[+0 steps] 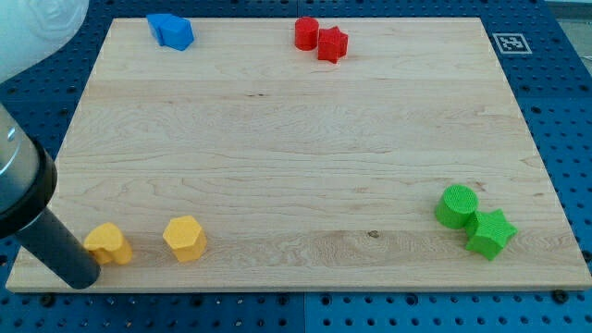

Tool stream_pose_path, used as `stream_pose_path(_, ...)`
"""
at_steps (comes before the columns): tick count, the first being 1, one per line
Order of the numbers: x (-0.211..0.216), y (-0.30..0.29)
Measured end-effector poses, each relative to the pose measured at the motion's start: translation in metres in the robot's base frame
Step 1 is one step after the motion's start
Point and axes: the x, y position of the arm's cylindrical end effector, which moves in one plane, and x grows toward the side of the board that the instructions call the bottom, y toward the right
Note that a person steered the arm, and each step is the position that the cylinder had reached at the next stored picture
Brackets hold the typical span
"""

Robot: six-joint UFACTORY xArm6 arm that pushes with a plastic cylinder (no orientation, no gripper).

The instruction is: Push the yellow hexagon to the top right of the yellow heart

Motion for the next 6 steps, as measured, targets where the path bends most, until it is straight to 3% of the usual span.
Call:
stream_pose_path(4, -0.023, -0.048)
stream_pose_path(5, -0.062, -0.060)
stream_pose_path(6, -0.101, -0.022)
